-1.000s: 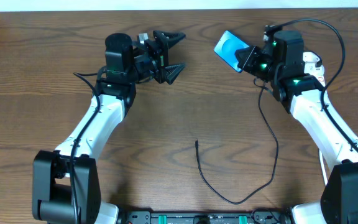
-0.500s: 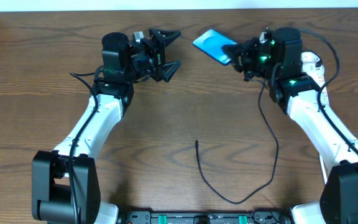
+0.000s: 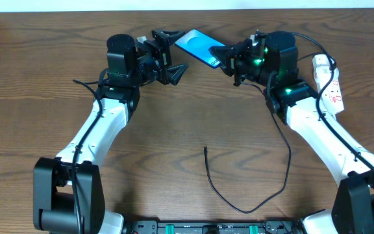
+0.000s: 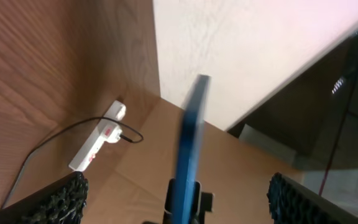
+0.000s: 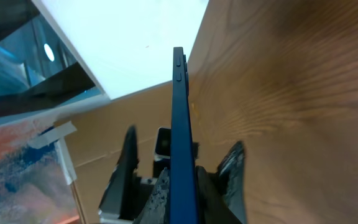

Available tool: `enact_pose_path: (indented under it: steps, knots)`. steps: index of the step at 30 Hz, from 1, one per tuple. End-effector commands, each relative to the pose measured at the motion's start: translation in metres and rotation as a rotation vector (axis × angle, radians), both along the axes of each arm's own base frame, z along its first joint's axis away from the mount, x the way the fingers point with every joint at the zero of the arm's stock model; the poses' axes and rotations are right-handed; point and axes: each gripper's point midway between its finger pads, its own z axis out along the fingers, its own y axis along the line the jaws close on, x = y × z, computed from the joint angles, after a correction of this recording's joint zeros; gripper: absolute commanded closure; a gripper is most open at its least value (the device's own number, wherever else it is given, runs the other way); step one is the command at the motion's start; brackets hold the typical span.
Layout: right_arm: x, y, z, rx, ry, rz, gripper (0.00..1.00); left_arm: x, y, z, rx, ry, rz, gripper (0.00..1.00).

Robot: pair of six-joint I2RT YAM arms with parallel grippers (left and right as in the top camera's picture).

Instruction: Plug charger to phone and switch on socket

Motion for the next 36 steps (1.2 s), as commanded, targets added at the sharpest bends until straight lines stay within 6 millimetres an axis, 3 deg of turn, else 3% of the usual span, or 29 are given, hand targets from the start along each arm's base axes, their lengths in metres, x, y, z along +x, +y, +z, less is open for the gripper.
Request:
enact_pose_path:
  steps: [1,9,18,23,27,36]
  knots:
    - [-0.005,0.015,0.014,0.040,-0.007,0.023,0.99,0.006,0.006,0.009,0.002,-0.003,0.042,0.09]
    - [-0.014,0.033,0.013,0.058,0.032,0.017,0.99,0.006,0.000,0.006,0.016,0.001,0.055,0.08]
    - [-0.016,0.036,0.012,0.067,0.045,0.020,0.99,0.006,-0.002,0.005,0.018,0.001,0.057,0.09]
    - [-0.016,0.036,0.012,0.067,0.046,0.022,0.99,0.006,-0.002,0.005,0.018,0.001,0.057,0.28]
    - [-0.022,0.044,0.012,0.075,0.064,0.034,0.99,0.006,-0.002,0.005,0.018,0.001,0.057,0.36]
    - [-0.025,0.047,0.010,0.087,0.093,0.040,0.98,0.006,-0.002,0.005,0.023,-0.004,0.054,0.41]
